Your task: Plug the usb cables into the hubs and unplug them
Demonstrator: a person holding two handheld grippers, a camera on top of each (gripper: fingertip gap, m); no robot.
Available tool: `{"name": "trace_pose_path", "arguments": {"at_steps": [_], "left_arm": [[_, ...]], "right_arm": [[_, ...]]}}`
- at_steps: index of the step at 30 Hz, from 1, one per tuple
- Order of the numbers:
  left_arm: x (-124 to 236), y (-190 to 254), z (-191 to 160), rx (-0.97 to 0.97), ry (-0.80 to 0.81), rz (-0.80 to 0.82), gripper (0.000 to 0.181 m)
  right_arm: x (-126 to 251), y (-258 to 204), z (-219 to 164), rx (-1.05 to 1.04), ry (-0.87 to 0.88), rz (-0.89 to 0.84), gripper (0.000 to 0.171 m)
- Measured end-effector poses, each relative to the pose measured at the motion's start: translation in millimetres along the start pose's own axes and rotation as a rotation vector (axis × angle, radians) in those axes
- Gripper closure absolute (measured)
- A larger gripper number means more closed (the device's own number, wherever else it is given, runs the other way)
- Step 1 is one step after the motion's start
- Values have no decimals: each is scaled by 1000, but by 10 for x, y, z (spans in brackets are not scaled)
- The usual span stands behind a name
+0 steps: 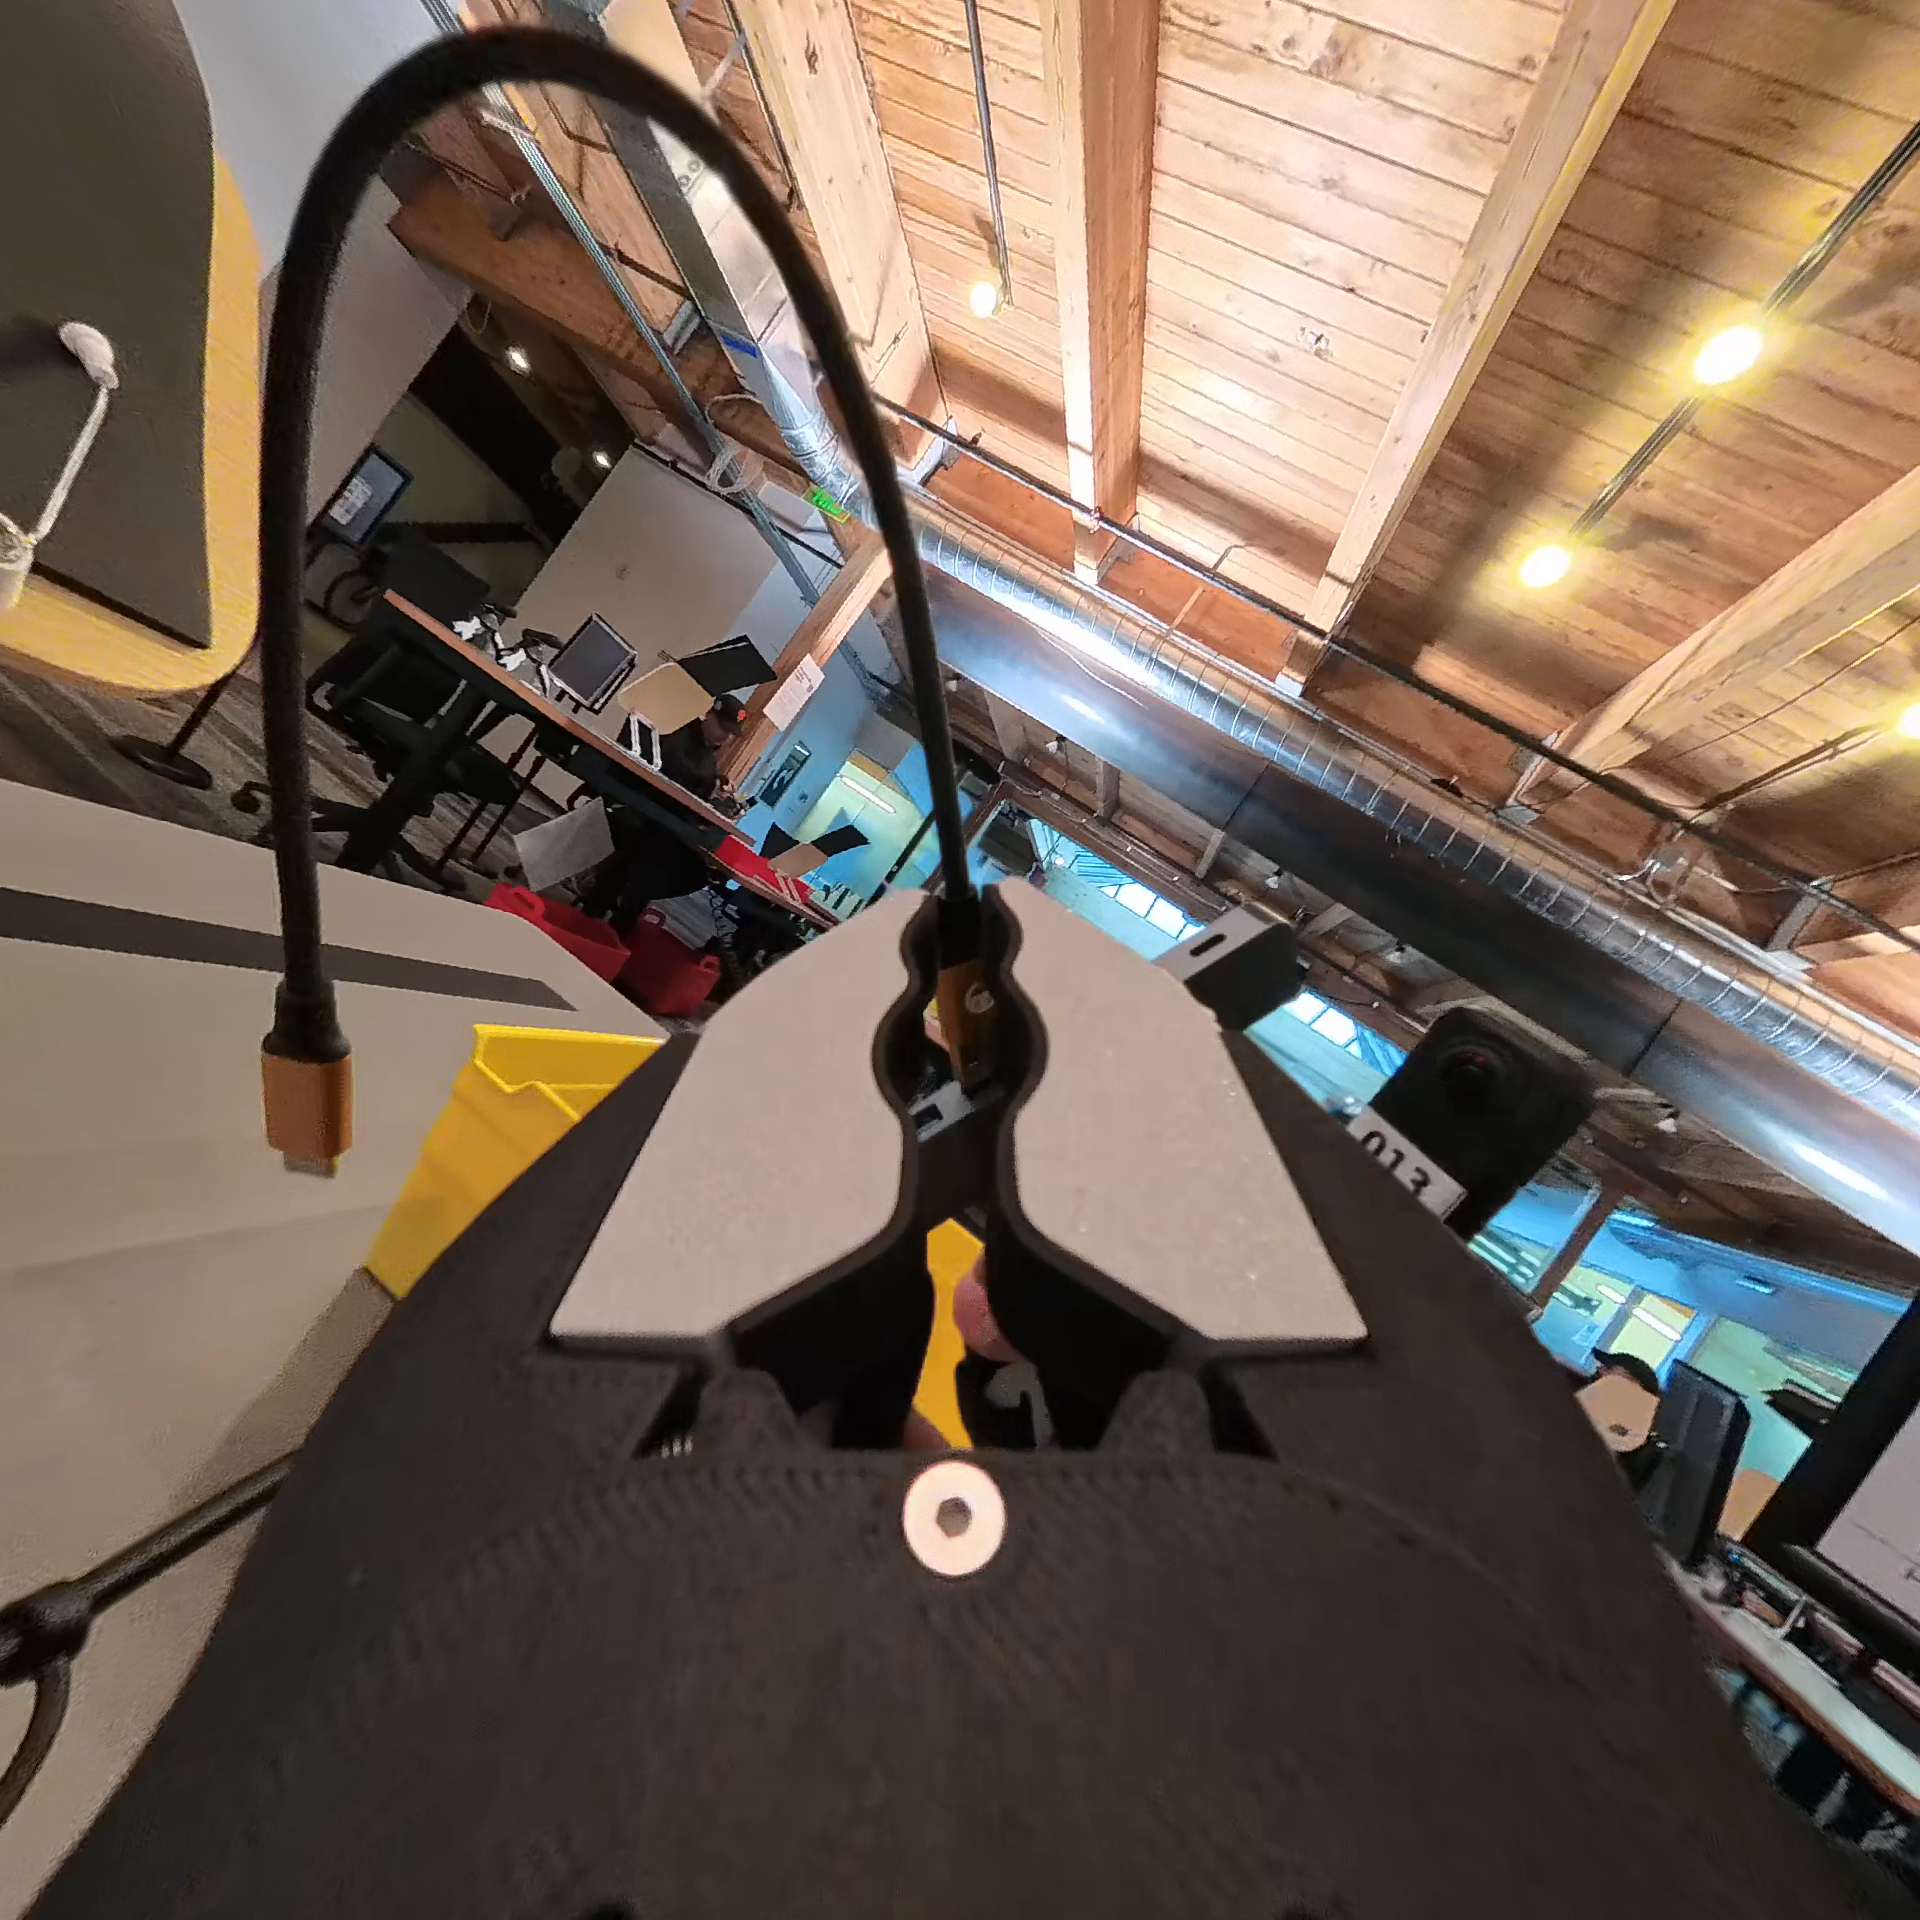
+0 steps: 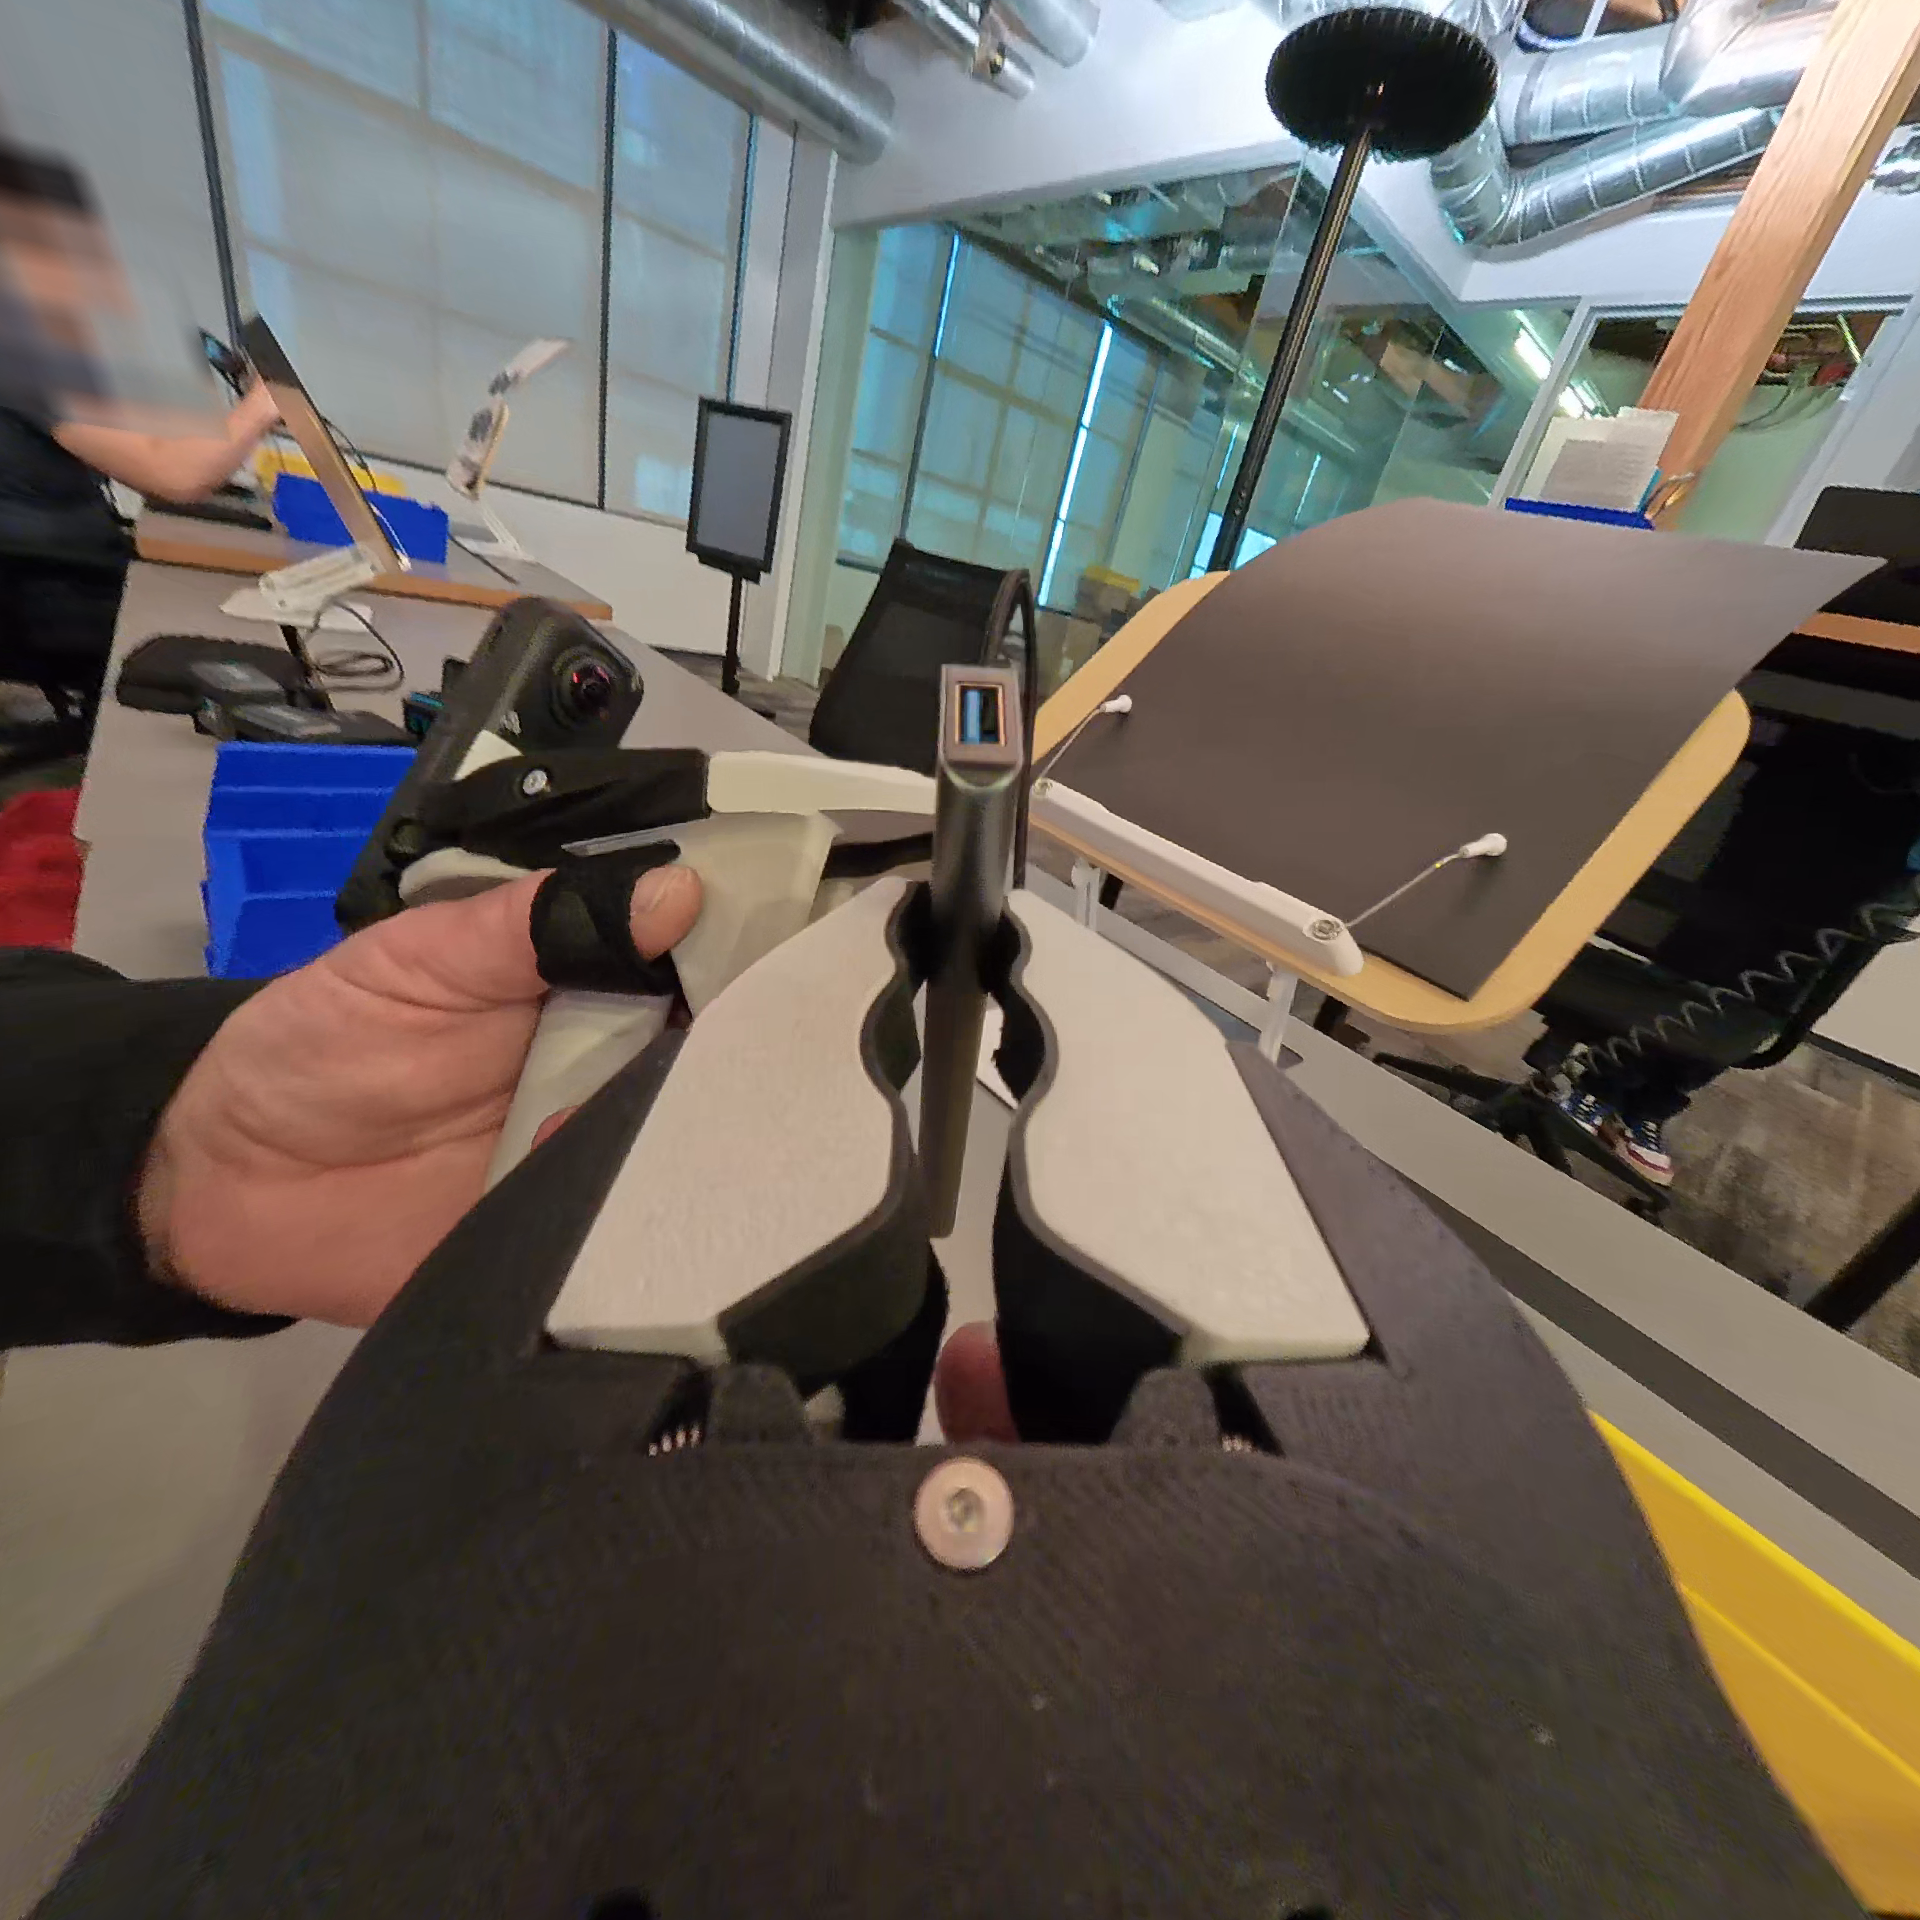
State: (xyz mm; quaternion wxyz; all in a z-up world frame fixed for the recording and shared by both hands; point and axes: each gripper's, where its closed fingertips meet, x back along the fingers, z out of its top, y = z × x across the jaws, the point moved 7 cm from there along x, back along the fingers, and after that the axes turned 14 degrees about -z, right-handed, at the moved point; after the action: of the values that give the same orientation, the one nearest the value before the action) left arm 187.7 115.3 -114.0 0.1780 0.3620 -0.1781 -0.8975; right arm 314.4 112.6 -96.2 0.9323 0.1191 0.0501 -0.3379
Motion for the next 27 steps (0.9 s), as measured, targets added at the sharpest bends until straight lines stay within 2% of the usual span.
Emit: {"name": "trace_pose_path", "arguments": {"at_steps": [1,13,27], "left_arm": [[-6,9,-1,16,10,-3,174],[-79,132,-67,154,75,-11,173],[-87,168,-112,223,105,-10,173]], "right_arm": [[6,9,11,-17,12,5,161],[86,56,136,-80,124,46,161],[110,73,177,-158,188,89,161]]}}
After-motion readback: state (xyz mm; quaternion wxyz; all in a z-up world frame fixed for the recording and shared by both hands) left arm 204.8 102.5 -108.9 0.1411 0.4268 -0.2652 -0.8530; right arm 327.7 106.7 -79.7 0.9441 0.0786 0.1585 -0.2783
